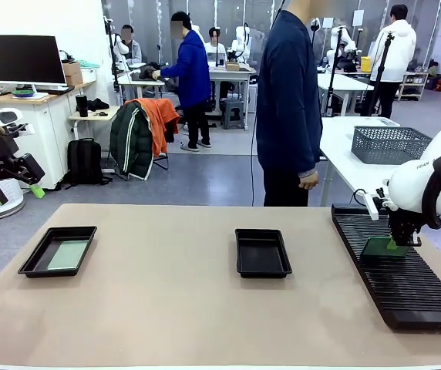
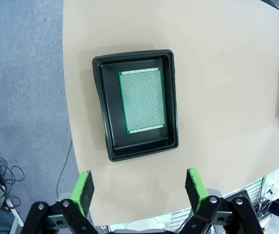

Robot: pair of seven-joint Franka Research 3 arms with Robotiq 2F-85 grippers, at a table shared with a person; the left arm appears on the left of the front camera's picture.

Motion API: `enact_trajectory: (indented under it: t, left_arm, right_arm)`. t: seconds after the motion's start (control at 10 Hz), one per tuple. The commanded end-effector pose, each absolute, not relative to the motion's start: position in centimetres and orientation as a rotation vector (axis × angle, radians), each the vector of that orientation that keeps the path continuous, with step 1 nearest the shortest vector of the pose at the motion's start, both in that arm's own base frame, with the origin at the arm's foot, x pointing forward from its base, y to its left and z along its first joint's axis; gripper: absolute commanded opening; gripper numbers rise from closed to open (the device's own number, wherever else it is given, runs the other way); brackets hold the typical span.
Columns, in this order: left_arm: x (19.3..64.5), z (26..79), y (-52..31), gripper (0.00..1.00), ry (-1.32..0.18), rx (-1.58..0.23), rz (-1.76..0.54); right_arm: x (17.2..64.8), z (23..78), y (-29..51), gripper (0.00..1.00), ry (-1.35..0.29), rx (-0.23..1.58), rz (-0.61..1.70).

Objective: Inspect and transfer BCBs to ESD trays.
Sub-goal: Pick up the Blank PCB from the PCB Rack and place it in the right ESD tray.

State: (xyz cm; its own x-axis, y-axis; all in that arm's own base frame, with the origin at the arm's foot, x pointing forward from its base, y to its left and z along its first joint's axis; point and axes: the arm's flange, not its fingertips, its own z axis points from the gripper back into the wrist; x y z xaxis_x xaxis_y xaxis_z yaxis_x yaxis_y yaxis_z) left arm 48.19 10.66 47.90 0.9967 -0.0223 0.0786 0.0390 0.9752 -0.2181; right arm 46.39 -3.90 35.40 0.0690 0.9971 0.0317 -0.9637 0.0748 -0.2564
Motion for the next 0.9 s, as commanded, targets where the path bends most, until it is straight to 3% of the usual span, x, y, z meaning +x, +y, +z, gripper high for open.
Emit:
enact_trajectory:
  t: [0.0, 0.3, 0.8]
  left_arm:
    - [48.1, 47.8, 10.7, 1.00, -0.083, -0.239, -0.041]
    - [48.1, 47.8, 10.7, 1.00, -0.083, -0.239, -0.041]
    - [48.1, 47.8, 10.7, 1.00, -0.083, -0.239, -0.041]
  right_arm:
    - [46.4, 35.4, -3.9, 0.03, -0.220, -0.185, 1.488]
    - [45.1, 41.1, -3.5, 0.03, -0.223, -0.213, 1.513]
    - [43.1, 56.1, -3.1, 0.03, -0.153, -0.240, 1.499]
